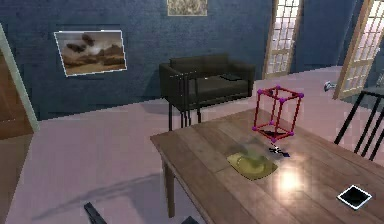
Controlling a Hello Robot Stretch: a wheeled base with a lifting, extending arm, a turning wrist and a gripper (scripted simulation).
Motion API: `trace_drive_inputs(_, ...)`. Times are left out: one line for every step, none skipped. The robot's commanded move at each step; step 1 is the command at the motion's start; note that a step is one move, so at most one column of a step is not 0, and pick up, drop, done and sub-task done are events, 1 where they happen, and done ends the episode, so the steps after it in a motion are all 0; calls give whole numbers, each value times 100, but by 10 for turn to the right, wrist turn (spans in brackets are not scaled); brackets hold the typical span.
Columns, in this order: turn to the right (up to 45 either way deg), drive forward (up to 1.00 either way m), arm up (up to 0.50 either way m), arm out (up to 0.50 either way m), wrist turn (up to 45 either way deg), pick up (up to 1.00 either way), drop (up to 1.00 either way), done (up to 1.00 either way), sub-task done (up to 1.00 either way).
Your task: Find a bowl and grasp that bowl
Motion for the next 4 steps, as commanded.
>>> trace_drive_inputs(-180,0,0,0,0,0,0,0,0)
trace_drive_inputs(0,0,50,0,0,0,0,0,0)
trace_drive_inputs(0,0,38,0,0,0,0,0,0)
trace_drive_inputs(0,0,0,28,0,0,0,0,0)
